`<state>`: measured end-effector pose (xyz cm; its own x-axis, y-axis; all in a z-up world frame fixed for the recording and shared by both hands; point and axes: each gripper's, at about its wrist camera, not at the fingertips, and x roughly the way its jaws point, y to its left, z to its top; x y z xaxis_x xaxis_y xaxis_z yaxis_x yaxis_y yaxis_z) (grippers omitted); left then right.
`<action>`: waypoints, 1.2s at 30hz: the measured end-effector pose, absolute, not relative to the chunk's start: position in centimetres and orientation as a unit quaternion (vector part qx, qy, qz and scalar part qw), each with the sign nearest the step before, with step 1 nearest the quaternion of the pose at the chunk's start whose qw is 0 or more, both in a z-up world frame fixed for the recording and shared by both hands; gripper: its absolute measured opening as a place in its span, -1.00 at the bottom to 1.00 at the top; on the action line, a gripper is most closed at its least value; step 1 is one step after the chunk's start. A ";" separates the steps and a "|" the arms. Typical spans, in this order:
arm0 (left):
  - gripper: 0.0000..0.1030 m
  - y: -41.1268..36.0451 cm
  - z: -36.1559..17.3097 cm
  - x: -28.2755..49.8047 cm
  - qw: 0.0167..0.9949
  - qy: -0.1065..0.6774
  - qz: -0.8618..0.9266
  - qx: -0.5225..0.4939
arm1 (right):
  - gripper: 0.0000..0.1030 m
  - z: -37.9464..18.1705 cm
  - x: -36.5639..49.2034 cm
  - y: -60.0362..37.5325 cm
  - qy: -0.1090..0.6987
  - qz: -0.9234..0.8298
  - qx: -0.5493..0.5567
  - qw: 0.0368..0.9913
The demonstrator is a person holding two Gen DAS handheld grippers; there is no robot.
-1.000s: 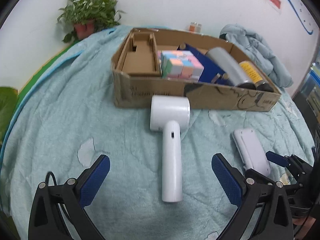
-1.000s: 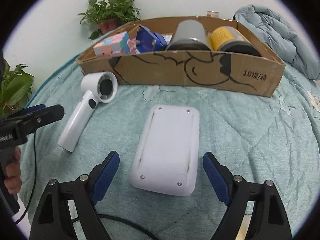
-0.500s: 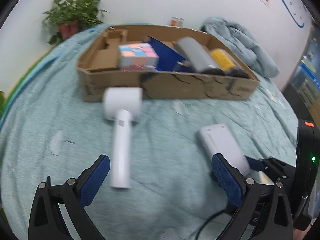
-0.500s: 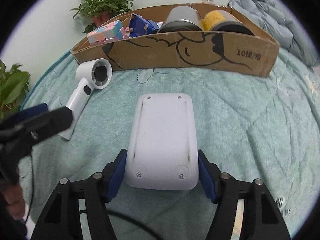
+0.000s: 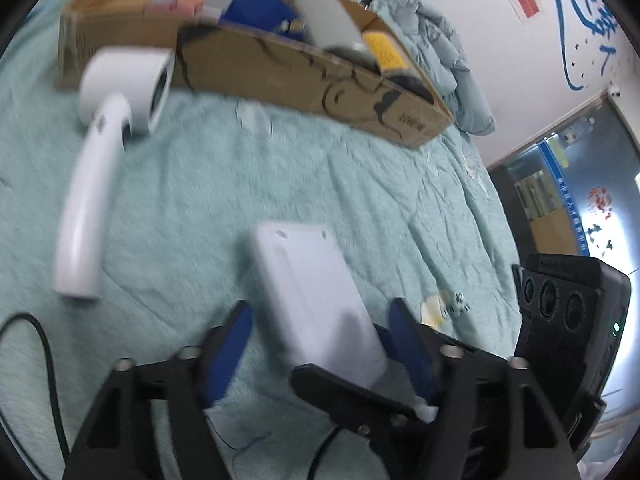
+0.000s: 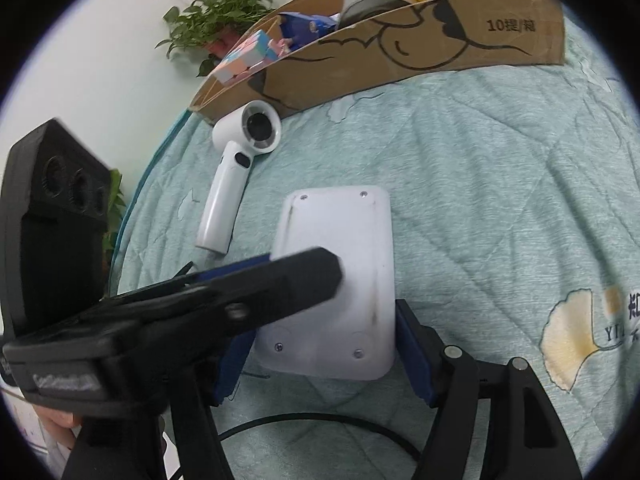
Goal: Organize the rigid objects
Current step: 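Move the left tool to the white plastic case and grasp it, then carry the white case into the box, set it beside the canister, release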
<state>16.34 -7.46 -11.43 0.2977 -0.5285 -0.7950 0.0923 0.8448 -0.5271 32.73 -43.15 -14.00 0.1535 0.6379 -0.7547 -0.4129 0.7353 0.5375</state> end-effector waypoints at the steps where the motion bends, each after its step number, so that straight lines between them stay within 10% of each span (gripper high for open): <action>1: 0.00 -7.4 -11.7 16.3 0.780 0.562 -0.194 -0.192 | 0.32 -13.9 32.5 -42.8 0.547 0.350 0.093 0.755; 36: -0.25 -3.0 -0.7 15.5 0.862 0.434 -0.193 -0.178 | 0.29 -4.6 30.3 -38.0 0.375 0.353 -0.050 0.856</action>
<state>15.51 -3.05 -0.67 0.5490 -0.4875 -0.6789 0.1781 0.8619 -0.4749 30.31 -38.01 -4.63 0.4697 0.5673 -0.6764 -0.6421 0.7453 0.1793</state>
